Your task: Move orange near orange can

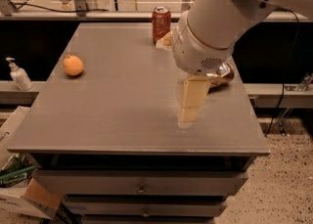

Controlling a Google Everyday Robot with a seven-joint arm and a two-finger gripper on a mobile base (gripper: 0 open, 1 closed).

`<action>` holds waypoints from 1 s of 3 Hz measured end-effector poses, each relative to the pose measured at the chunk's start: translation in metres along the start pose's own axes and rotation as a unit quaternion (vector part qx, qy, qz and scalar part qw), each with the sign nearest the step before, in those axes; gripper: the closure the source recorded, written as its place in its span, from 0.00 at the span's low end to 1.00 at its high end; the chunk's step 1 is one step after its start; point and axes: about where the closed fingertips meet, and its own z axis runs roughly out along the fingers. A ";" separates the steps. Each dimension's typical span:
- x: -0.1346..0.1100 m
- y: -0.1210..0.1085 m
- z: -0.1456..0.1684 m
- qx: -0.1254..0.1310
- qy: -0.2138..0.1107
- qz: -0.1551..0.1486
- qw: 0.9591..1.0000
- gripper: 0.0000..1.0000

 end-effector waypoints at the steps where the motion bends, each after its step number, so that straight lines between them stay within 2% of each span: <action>1: -0.005 -0.022 0.013 -0.003 -0.007 -0.020 1.000 0.00; 3: -0.031 -0.096 0.058 -0.001 -0.014 -0.063 0.998 0.00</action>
Offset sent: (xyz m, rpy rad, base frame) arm 0.1093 0.0757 -0.0193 -0.0064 -0.0326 0.1648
